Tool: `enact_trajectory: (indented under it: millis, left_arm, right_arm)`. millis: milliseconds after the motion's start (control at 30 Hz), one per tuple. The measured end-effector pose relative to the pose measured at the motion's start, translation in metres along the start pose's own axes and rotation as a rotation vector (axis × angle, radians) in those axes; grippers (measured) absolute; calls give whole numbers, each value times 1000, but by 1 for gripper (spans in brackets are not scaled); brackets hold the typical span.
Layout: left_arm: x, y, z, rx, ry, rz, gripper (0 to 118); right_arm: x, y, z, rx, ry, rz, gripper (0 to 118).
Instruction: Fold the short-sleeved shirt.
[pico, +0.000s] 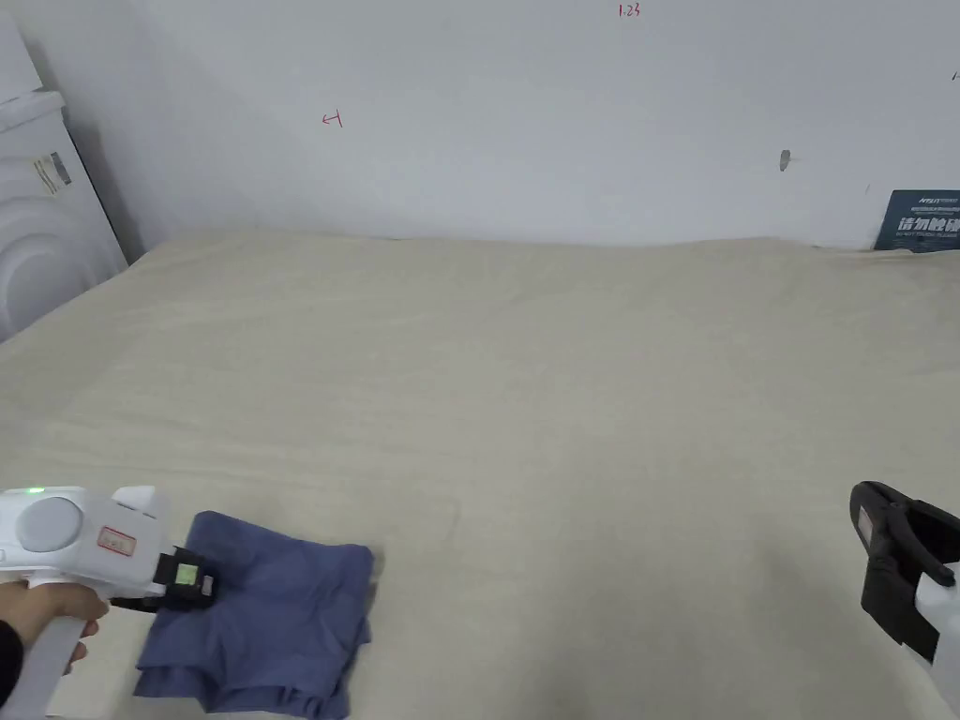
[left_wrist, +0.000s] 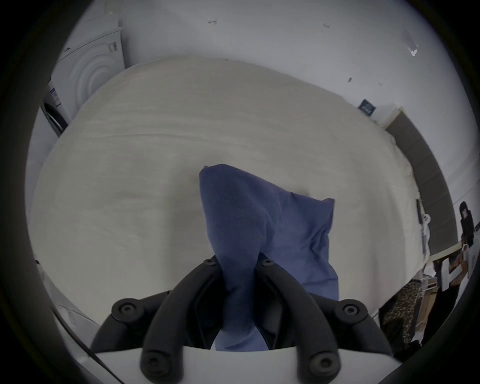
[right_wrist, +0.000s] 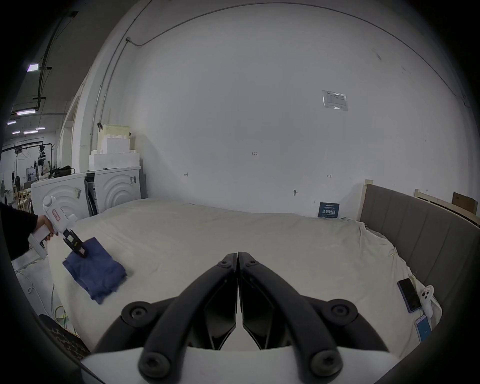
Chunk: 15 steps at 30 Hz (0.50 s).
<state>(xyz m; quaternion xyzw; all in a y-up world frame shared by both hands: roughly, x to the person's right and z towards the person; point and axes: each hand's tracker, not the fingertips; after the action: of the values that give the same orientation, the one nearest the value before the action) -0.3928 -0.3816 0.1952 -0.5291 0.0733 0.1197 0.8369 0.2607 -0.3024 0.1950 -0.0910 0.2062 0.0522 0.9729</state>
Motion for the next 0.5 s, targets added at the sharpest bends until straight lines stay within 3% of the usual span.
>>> enact_trajectory:
  millis: [233,400,433,500]
  left_arm:
    - [-37,12,-26,-50,97,44,17]
    - [-25,8,-52,-108,198,45,18]
    - [-22,9,-54,-111,214,55,24]
    - [-18,9,-53,-96,244,72,46]
  right_arm:
    - [-6,-13,-19,-45,-19,-8,0]
    - [-3,-19,-24,-66,-22,-20,0]
    - [-2,-20,-23,-67,-20,-25,0]
    - [4,-25,-23,-72,-19,-31,0]
